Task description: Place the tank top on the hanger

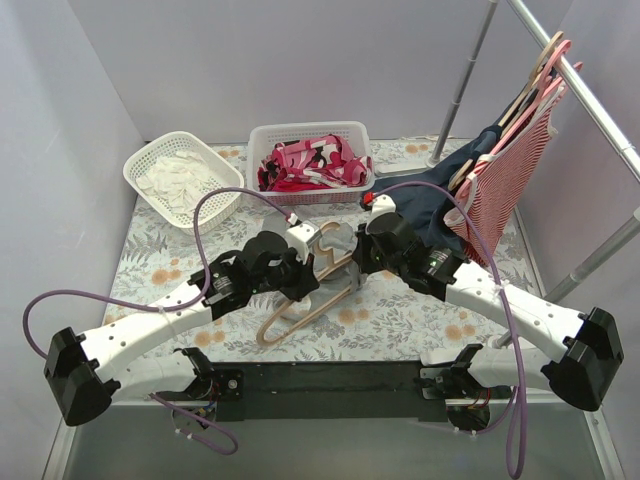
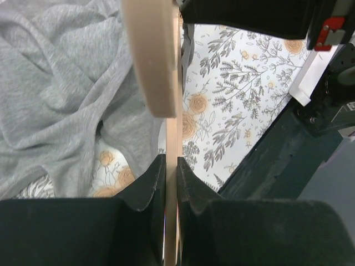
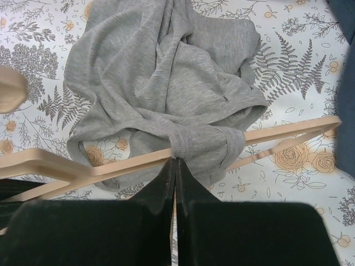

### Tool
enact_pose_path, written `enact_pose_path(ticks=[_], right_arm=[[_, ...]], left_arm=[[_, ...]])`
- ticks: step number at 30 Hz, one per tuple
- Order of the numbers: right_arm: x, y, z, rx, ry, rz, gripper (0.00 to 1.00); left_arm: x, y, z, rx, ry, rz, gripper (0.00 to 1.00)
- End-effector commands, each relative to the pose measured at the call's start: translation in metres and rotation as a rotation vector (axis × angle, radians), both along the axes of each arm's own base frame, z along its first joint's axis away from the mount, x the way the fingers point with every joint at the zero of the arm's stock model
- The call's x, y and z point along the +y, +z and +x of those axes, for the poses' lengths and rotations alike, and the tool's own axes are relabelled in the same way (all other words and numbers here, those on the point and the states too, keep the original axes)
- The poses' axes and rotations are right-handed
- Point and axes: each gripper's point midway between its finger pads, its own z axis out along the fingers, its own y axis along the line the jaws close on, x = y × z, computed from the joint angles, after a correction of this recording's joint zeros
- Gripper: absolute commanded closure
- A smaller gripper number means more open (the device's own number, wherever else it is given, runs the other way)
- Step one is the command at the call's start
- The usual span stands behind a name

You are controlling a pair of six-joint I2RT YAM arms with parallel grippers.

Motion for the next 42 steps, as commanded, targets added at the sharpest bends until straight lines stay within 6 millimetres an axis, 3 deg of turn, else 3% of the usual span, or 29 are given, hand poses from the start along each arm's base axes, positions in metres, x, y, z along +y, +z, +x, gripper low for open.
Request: enact_pose_path(ticks=[1, 6, 11, 17, 20, 23, 26, 32, 36, 42], right_arm=[[0.001, 0.02, 0.0, -0.048, 0.017, 0.032, 0.99], [-0.002, 0.028, -0.004, -0.07, 0.025, 0.065, 0.99], [-0.008, 0.022, -0.007, -0.092, 0.031, 0.058, 0.99], [-0.013, 0.011, -0.011, -0.115, 0.053, 0.046, 0.82], [-0.012, 0.016, -0.016, -0.143, 0.093, 0.076, 0.7], [-0.006, 0.029, -0.019, -0.203, 0.14, 0.132, 0.59], [-0.001, 0.033, -0.019, -0.255, 0.159, 0.151, 0.56], [0.009, 0.026, -0.002, -0.327, 0.139, 0.122, 0.55], [-0.003, 0.023, 0.015, -0.372, 0.052, 0.045, 0.53], [0.008, 0.019, 0.012, -0.36, 0.076, 0.088, 0.52]], left_arm=[[-0.024, 0.02, 0.013, -0.134, -0.068, -0.103, 1.0], [-0.034, 0.005, 0.026, -0.2, -0.087, -0.088, 1.0], [-0.046, -0.012, 0.033, -0.255, -0.16, -0.066, 1.0], [-0.056, -0.025, 0.042, -0.231, -0.202, -0.073, 1.0], [-0.058, -0.031, 0.044, -0.204, -0.217, -0.072, 1.0], [-0.06, -0.032, 0.045, -0.169, -0.235, -0.078, 1.0], [-0.061, -0.032, 0.044, -0.14, -0.253, -0.086, 1.0], [-0.061, -0.034, 0.041, -0.088, -0.257, -0.074, 1.0], [-0.062, -0.033, 0.037, -0.071, -0.271, -0.083, 1.0], [-0.064, -0.025, 0.039, -0.064, -0.244, -0.109, 1.0]])
